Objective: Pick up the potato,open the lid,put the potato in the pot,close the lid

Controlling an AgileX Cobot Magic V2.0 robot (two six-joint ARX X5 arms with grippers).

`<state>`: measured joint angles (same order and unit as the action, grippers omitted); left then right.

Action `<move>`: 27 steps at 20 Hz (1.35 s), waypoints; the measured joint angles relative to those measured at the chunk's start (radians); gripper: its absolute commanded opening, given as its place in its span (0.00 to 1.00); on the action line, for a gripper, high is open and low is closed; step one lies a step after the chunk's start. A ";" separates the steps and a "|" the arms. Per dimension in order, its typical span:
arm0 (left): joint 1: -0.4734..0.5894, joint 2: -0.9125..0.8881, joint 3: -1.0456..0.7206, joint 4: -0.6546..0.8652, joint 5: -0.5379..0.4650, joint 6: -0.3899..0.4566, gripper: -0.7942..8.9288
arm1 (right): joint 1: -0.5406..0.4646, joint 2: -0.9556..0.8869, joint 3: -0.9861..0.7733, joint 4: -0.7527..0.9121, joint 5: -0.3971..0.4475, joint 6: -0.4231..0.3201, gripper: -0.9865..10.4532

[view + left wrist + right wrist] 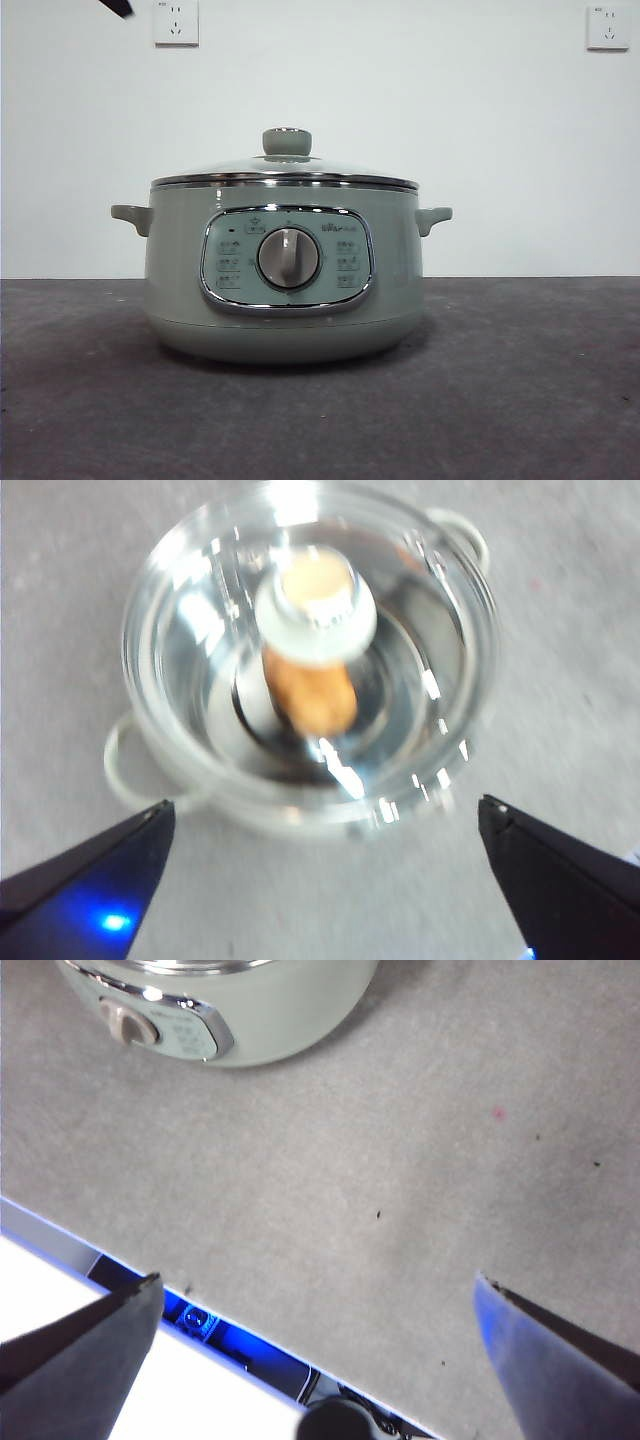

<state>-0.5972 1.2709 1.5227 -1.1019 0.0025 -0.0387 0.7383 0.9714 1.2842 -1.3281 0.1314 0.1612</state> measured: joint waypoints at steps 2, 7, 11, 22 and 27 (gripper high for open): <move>-0.007 -0.034 0.000 -0.050 0.000 0.000 0.17 | 0.000 0.000 0.000 0.016 -0.001 0.000 0.13; -0.043 -0.117 0.000 -0.185 0.000 0.013 0.07 | 0.000 0.003 0.000 0.040 -0.045 -0.001 0.08; -0.054 -0.181 0.000 -0.220 0.004 0.012 0.08 | 0.000 0.005 0.000 0.024 -0.068 -0.001 0.09; -0.054 -0.144 0.000 -0.183 0.004 0.012 0.08 | 0.000 0.006 0.000 0.024 0.016 -0.003 0.09; 0.008 -0.165 -0.002 -0.093 -0.031 0.127 0.08 | 0.000 0.006 0.000 0.024 0.018 -0.003 0.09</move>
<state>-0.5888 1.1061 1.5208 -1.1954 -0.0280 0.0879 0.7387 0.9771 1.2842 -1.3045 0.1490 0.1577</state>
